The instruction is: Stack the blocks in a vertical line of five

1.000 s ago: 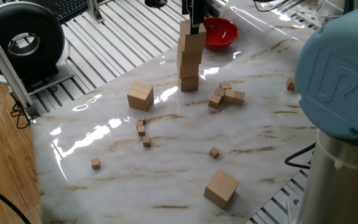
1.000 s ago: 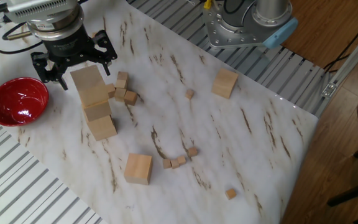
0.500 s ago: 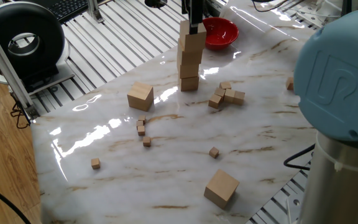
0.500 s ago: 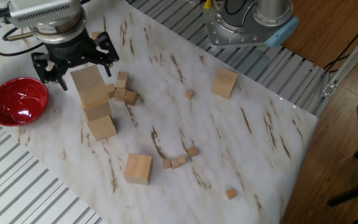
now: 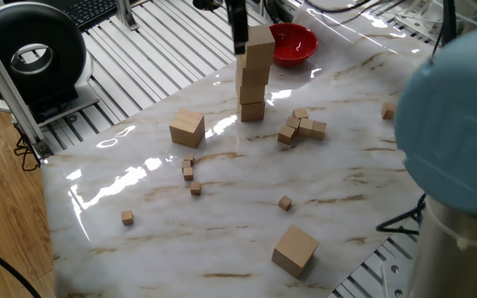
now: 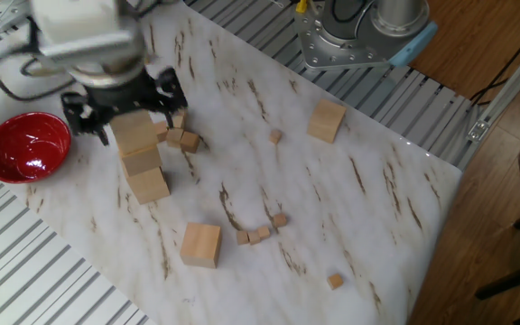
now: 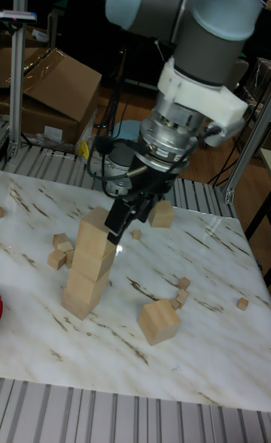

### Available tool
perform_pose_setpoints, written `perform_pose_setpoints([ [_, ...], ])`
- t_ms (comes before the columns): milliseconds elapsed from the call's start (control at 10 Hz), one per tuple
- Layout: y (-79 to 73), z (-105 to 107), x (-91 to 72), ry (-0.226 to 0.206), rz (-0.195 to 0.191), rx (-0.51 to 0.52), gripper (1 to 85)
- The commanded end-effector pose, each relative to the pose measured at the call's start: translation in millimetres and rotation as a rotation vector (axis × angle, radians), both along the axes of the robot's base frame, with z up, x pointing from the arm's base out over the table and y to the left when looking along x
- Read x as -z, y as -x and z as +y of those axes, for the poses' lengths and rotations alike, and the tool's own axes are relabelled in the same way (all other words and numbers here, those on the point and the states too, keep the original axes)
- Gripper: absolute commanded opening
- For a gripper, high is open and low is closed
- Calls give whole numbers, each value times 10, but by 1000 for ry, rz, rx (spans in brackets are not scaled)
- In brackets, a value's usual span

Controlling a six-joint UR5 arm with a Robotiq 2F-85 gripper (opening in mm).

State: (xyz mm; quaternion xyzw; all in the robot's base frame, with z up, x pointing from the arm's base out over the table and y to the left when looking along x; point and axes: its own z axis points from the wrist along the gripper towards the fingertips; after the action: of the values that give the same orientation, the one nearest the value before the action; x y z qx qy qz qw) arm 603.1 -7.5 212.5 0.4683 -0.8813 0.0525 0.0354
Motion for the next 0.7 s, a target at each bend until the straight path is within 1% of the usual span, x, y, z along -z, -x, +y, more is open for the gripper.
perform_pose_setpoints([
  [0, 167, 130, 187, 72, -31, 18, 843],
  [100, 222, 189, 203, 73, -42, 21, 843],
  [200, 277, 217, 204, 82, -45, 21, 843],
  [300, 306, 244, 224, 84, -54, 25, 843],
  [400, 329, 273, 297, 78, -63, 42, 843],
  [500, 266, 262, 379, 76, -86, 43, 843],
  [600, 229, 233, 388, 85, -99, 32, 833],
])
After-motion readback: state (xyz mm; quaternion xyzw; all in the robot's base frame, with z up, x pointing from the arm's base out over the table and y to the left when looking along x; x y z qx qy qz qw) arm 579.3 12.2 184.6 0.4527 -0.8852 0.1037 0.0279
